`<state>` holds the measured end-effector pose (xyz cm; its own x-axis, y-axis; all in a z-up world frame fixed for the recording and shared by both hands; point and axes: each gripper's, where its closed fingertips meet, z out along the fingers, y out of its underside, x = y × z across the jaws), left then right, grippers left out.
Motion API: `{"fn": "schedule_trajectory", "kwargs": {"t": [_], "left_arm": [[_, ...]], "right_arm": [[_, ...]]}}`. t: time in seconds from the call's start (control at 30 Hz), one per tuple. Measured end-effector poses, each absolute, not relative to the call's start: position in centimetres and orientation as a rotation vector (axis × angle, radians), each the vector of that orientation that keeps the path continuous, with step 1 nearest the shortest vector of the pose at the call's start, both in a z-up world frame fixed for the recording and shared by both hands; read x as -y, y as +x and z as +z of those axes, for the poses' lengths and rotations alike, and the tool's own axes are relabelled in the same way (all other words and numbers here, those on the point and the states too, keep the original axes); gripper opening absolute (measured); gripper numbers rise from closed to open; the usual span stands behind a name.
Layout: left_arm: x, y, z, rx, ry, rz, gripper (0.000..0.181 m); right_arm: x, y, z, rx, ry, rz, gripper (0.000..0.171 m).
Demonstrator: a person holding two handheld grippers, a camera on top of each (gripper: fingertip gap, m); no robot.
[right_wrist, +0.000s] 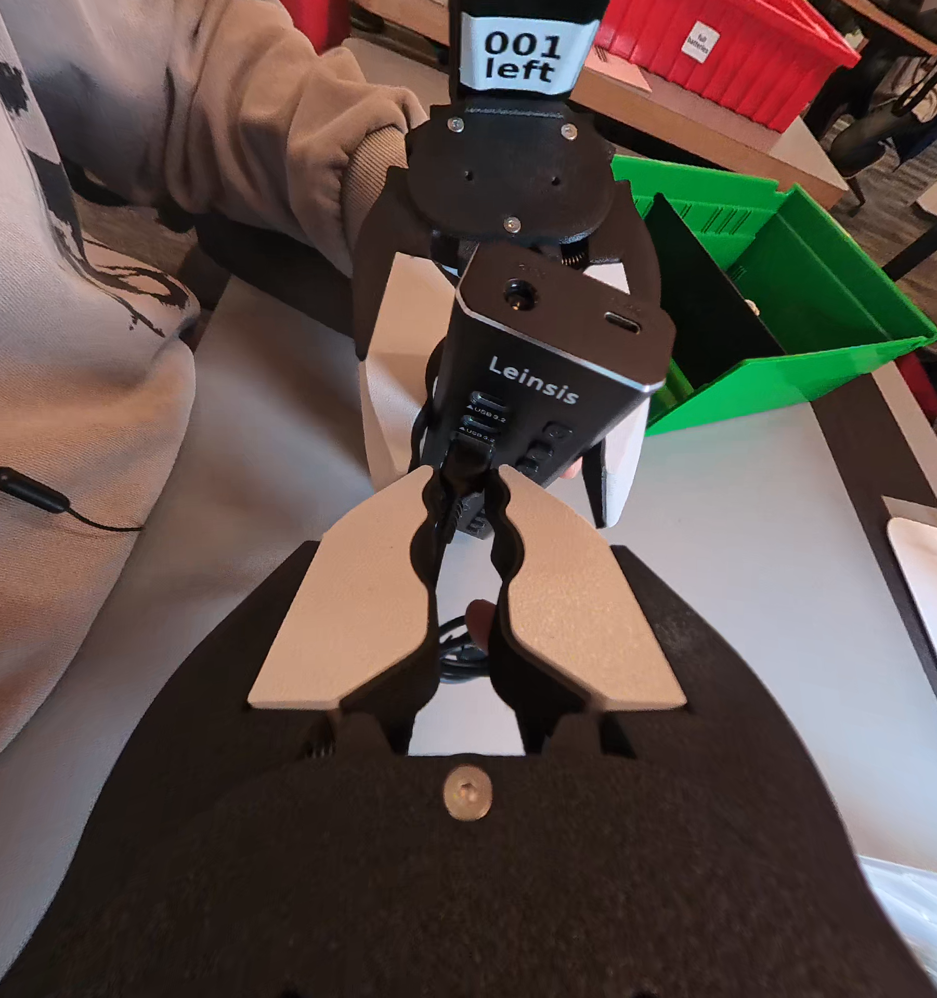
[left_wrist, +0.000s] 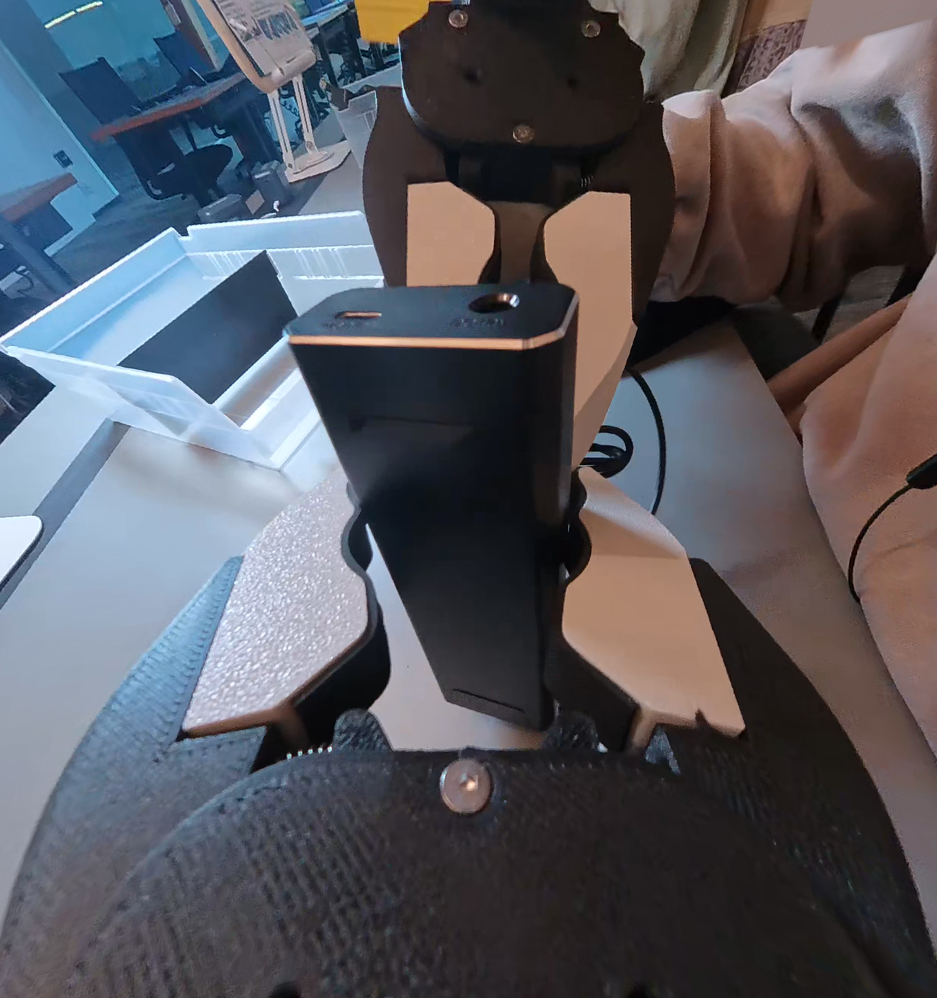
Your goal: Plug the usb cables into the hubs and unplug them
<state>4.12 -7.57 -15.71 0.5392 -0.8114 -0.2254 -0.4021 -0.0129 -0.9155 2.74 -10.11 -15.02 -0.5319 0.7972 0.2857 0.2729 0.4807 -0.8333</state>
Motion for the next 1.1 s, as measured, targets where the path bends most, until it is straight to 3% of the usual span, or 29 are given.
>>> {"fn": "schedule_trajectory", "kwargs": {"t": [0.17,1.0,1.1], "left_arm": [[8.2,4.5,-14.9,-1.027,-1.615,-0.575,0.070],[7.4,4.2,-12.0,-1.025,-1.490,-0.355,0.065],[7.3,0.2,-8.2,-0.826,-1.410,-0.396,0.066]], "right_arm": [[10.4,2.9,-14.7,2.039,-0.833,1.003,0.015],[9.3,3.3,-12.7,1.861,-0.966,1.248,0.013],[6.4,5.1,-15.5,1.879,-1.052,1.187,0.005]]}}
